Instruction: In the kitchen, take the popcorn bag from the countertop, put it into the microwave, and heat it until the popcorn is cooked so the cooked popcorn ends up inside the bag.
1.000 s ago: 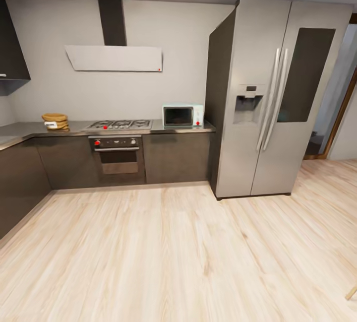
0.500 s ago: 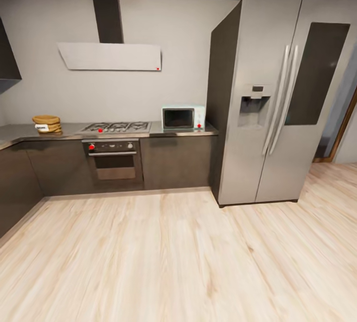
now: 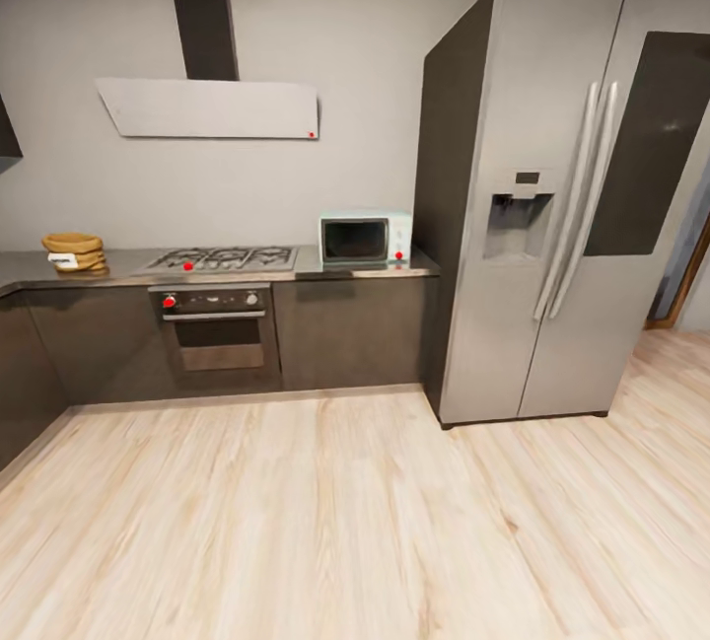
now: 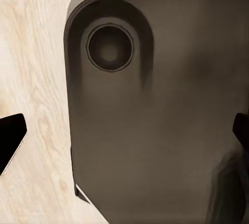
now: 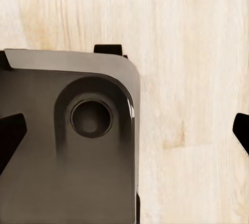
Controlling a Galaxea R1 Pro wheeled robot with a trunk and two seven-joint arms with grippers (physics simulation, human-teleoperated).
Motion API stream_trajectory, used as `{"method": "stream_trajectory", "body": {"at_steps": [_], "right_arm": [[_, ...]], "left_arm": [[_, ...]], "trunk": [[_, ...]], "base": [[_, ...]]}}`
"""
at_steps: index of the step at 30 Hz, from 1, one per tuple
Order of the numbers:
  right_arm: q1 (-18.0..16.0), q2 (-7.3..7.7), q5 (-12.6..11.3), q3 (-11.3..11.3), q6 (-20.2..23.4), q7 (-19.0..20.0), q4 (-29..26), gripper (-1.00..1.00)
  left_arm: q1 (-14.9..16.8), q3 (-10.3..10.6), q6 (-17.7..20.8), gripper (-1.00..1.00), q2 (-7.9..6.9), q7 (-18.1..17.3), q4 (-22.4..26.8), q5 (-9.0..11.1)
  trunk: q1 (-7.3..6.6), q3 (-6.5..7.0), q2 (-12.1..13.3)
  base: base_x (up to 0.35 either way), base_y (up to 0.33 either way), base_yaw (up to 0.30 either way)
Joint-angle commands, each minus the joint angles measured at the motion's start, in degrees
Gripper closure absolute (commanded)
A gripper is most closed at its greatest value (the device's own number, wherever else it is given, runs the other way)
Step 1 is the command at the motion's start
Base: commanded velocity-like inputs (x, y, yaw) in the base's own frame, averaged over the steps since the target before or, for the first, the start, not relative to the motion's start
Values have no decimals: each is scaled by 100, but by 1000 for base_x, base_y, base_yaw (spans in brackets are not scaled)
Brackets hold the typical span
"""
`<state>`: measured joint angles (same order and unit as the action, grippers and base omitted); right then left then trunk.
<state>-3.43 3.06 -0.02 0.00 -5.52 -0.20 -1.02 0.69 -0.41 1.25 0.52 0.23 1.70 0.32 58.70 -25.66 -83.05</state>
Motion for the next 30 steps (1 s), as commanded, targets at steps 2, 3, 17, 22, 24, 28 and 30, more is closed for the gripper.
{"method": "stream_trajectory", "body": {"at_steps": [2,3,17,22,24,28,30], "right_arm": [[-3,1,6,-3,-19,-1,10,-100],[-3,0,8,-4,-19,0,9,-100],[-6,-4,11,-9,-25,-3,11,-100],[-6,-1,11,-9,-26,0,11,-100],[-8,1,11,-9,-26,-1,8,-100],[-5,0,11,-9,-27,-3,9,-100],[-8,0,11,-9,-28,-1,11,-100]], "left_arm": [[1,-3,-2,-100,-2,3,6,3],[1,-3,-5,-100,-4,3,6,4],[1,-12,13,-100,-8,3,6,11],[1,-12,16,-100,-8,3,6,11],[1,-12,17,-100,-8,3,6,12],[1,-12,24,-100,-8,3,6,12],[1,-12,24,-100,-8,3,6,12]], "trunk": [[3,-6,-3],[3,-6,-3],[3,-6,-3],[3,-6,-3],[3,-6,-3],[3,-6,-3],[3,-6,-3]], "base": [[342,0,0],[342,0,0],[342,0,0],[342,0,0],[342,0,0],[342,0,0],[342,0,0]]}}
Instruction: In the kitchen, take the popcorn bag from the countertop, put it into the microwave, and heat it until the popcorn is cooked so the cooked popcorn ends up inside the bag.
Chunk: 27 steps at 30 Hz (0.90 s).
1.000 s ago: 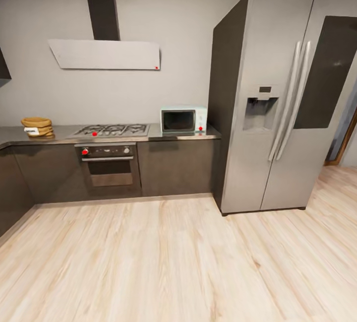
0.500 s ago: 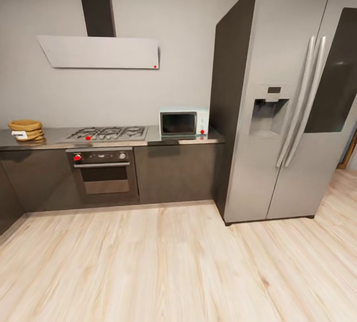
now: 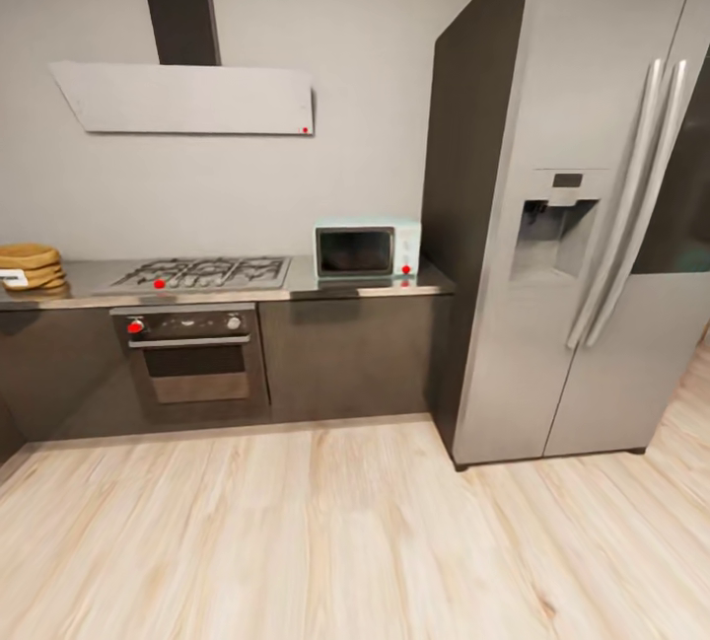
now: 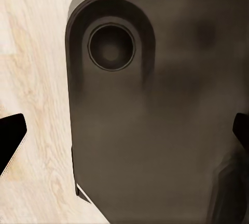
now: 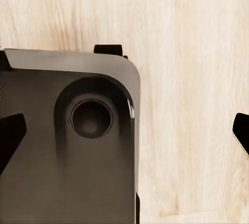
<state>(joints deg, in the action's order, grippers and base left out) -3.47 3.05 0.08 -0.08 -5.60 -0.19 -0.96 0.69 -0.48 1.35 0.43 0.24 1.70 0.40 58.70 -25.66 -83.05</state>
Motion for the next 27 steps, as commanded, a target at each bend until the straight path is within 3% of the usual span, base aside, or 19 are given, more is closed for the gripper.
{"method": "stream_trajectory", "body": {"at_steps": [1,27], "right_arm": [[-4,1,1,-1,-19,-2,5,-100],[1,-1,1,-1,-20,-5,3,-100]], "left_arm": [[1,-4,14,-100,1,3,6,4],[1,-4,23,-100,1,3,6,4]], "trunk": [[3,-6,-3],[3,-6,-3]], "base": [[342,0,0],[342,0,0]]}}
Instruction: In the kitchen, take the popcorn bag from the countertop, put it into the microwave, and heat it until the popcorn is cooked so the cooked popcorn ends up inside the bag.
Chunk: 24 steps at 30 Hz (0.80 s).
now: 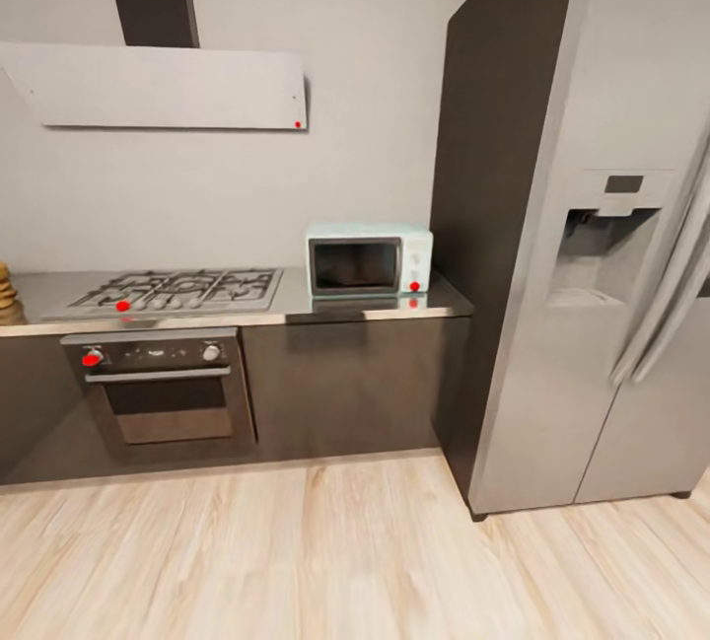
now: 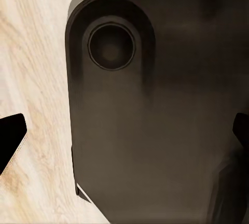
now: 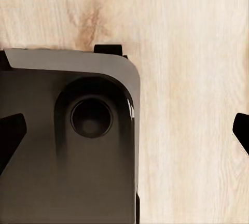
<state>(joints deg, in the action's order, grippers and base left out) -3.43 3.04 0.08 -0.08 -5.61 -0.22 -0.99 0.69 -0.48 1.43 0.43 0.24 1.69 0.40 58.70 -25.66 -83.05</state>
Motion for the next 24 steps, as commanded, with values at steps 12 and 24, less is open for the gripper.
{"method": "stream_trajectory", "body": {"at_steps": [12,24], "right_arm": [[-6,0,1,-1,-19,-4,5,-100],[-6,1,1,-1,-19,-4,6,-100]], "left_arm": [[1,-4,24,-100,1,3,6,4],[1,-4,24,-100,3,3,6,4]], "trunk": [[3,-6,-3],[3,-6,-3]], "base": [[342,0,89],[342,0,47]]}}
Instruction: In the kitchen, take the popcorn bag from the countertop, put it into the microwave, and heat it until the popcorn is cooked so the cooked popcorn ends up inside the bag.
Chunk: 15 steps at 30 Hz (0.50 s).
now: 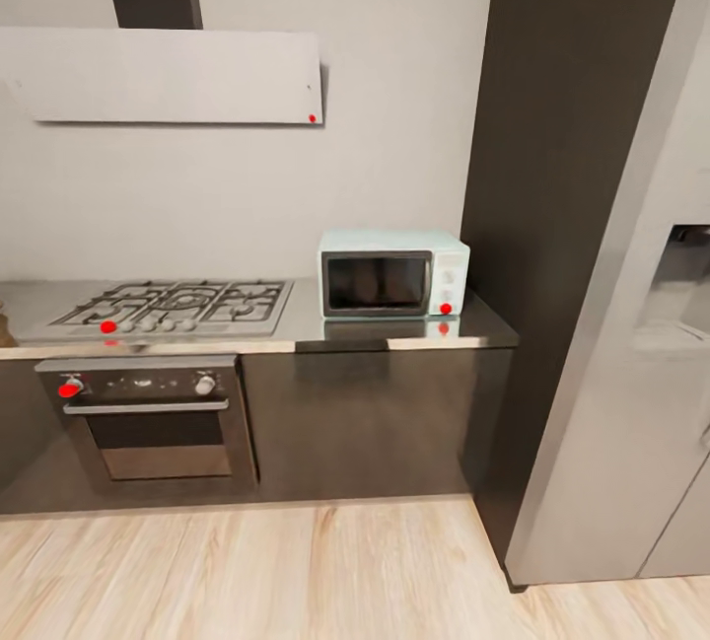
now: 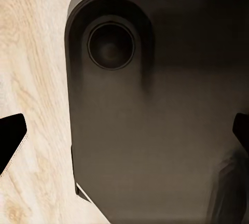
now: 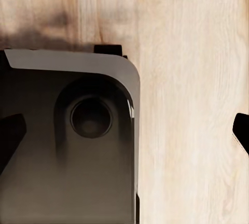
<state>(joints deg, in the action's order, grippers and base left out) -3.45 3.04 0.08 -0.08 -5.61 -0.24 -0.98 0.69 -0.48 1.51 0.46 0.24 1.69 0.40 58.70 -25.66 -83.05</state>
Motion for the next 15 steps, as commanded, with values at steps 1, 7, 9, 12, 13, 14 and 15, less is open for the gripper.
{"method": "stream_trajectory", "body": {"at_steps": [1,7,9,12,13,14,15], "right_arm": [[-5,1,1,-1,-19,-2,6,-100],[-5,2,1,-1,-19,-2,3,-100],[-6,1,1,-1,-19,-2,7,-100],[-2,3,1,-1,-19,-2,6,-100],[-2,3,1,-1,-16,-2,7,-100],[-2,0,1,-1,-16,-2,5,-100],[-2,0,1,-1,-14,-1,4,-100]], "left_arm": [[1,-4,16,-100,0,3,7,4],[1,-4,16,-100,0,3,7,4],[1,-4,16,-100,0,3,7,4],[1,0,16,-100,-1,3,7,4],[1,-1,16,-100,-1,3,7,4],[1,-3,14,-100,-2,3,7,4],[1,0,15,-100,-2,3,7,4]], "trunk": [[3,-6,-3],[3,-6,-3],[3,-6,-3],[3,-6,-3],[3,-6,-3],[3,-6,-3],[3,-6,-3]], "base": [[342,0,0],[342,0,0],[342,0,0],[342,0,0],[342,0,0],[342,0,0],[342,0,0]]}}
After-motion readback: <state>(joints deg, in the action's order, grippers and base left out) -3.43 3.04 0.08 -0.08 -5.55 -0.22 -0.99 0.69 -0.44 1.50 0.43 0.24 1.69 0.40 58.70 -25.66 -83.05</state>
